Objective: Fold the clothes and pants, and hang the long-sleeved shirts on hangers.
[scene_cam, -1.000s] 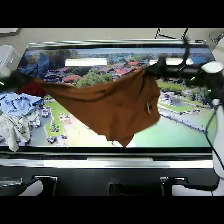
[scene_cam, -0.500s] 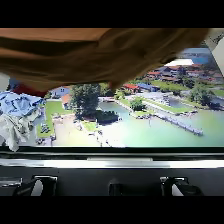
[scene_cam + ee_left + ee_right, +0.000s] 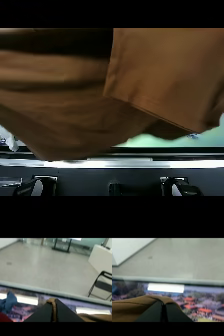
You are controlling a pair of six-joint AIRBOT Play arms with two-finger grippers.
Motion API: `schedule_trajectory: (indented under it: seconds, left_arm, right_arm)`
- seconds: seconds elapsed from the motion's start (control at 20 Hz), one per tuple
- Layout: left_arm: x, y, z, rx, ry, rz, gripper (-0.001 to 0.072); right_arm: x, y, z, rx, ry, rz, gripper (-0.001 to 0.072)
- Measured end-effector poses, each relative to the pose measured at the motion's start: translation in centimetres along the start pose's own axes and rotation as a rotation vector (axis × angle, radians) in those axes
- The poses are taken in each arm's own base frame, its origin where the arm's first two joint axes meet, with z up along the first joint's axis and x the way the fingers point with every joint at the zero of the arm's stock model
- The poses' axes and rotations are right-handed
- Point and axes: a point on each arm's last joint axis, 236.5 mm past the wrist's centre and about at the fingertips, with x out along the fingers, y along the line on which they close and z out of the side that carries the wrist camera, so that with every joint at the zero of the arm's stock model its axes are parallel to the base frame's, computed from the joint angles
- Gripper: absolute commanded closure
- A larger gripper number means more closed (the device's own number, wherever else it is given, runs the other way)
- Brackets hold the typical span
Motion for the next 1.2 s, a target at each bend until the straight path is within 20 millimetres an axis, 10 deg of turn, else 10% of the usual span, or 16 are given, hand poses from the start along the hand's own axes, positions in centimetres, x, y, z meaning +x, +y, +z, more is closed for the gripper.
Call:
schedule_trajectory:
  seconds: [0.35,0.6,0.7,0.75,0.85,0.9,1.2]
  left_arm:
    - [16.1,6.4,-23.0,-0.153,0.524,-0.015,0.0685]
    - [22.7,6.7,-33.3,-0.238,0.660,-0.011,0.0684]
    - [23.7,6.4,-36.4,-0.268,0.708,-0.010,0.0667]
    - [23.8,6.3,-37.6,-0.281,0.734,-0.011,0.0558]
    - [23.3,6.2,-38.8,-0.303,0.793,-0.020,0.0108]
    - [22.9,6.6,-38.8,-0.310,0.823,-0.023,0.0045]
    - [13.6,14.3,-40.0,-0.419,1.187,0.062,0.0255]
  right_arm:
    - [18.2,-11.5,-20.5,0.315,0.546,-0.121,0.0679]
    - [25.3,-14.3,-31.1,0.714,0.680,-0.198,0.0676]
    - [26.4,-14.6,-34.2,0.800,0.735,-0.217,0.0633]
    - [26.7,-14.7,-35.5,0.826,0.759,-0.223,0.0468]
    - [26.6,-14.9,-36.4,0.846,0.788,-0.221,0.0137]
    - [26.2,-15.4,-36.2,0.833,0.797,-0.218,0.0060]
    - [15.7,-22.4,-36.8,0.795,0.995,-0.340,0.0106]
